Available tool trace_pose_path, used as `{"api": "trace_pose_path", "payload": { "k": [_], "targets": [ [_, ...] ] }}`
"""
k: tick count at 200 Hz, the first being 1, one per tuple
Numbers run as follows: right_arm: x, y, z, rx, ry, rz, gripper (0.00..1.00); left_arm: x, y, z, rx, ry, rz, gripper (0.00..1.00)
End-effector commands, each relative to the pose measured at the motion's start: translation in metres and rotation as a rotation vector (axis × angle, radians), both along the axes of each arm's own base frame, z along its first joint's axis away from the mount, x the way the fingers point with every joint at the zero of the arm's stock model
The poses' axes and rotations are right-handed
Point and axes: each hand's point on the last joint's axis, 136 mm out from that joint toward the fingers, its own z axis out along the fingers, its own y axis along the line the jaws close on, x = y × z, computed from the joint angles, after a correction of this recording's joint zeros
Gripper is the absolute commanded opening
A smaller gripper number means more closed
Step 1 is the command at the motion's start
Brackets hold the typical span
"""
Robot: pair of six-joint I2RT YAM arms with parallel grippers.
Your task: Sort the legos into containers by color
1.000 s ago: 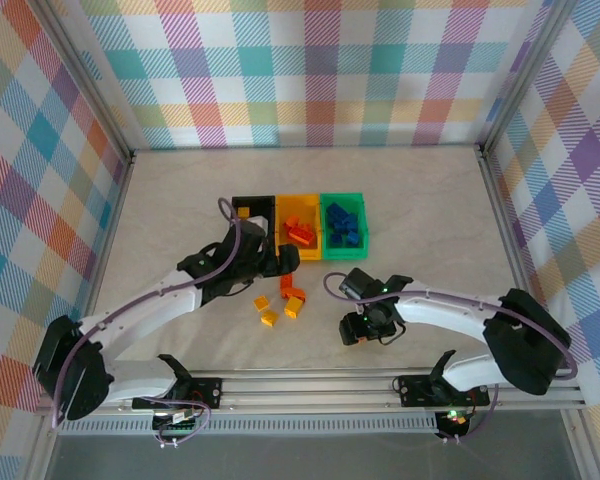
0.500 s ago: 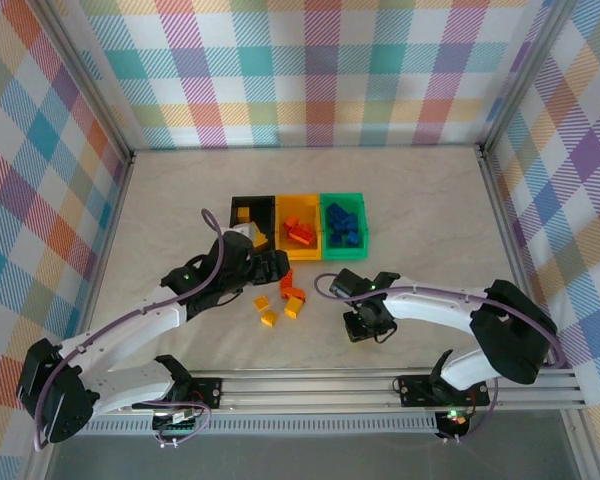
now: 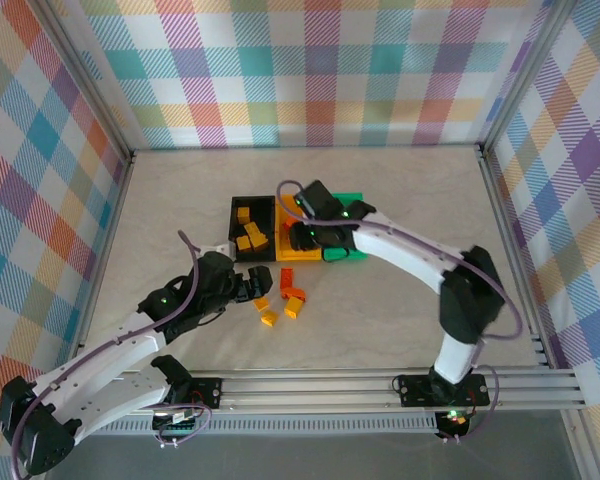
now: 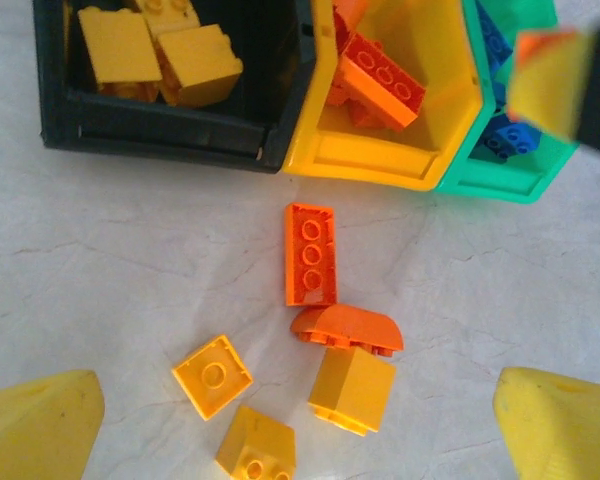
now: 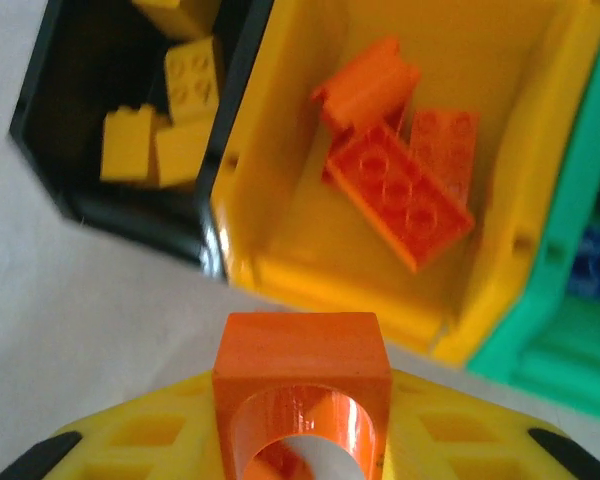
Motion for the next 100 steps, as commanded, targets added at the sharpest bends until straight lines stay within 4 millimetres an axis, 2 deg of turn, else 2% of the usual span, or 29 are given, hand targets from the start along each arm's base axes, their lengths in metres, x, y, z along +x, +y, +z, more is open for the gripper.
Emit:
{"api": "trace_pose_path", "payload": {
  "k": [1,29,47,57,69,90,100],
  "targets": [
    [0.033,0.002,-0.015,-0.052,0.009,-0.028,0.38,-0.009,0.012,-0.014,0.018,0.039,0.032,1.0],
    [0.068,0.006,-0.024,-0.088,0.001,-0.072,0.43,-0.014,0.015,-0.024,0.024,0.062,0.036,1.0],
    [0.079,0.009,-0.026,-0.081,0.003,-0.085,0.57,-0.015,0.013,-0.028,0.027,0.075,0.022,1.0],
    [0.081,0.013,-0.02,-0.065,-0.008,-0.082,0.66,-0.015,0.01,-0.031,0.031,0.086,0.008,1.0],
    [0.082,0.015,-0.01,-0.044,-0.024,-0.081,0.71,-0.015,0.005,-0.034,0.037,0.097,-0.02,0.98],
    [0.077,0.011,0.009,-0.006,-0.05,-0.084,0.74,-0.016,-0.006,-0.036,0.043,0.113,-0.082,0.91],
    [0.071,0.007,0.012,0.008,-0.054,-0.085,0.75,-0.019,-0.013,-0.04,0.06,0.125,-0.112,0.89]
  ]
}}
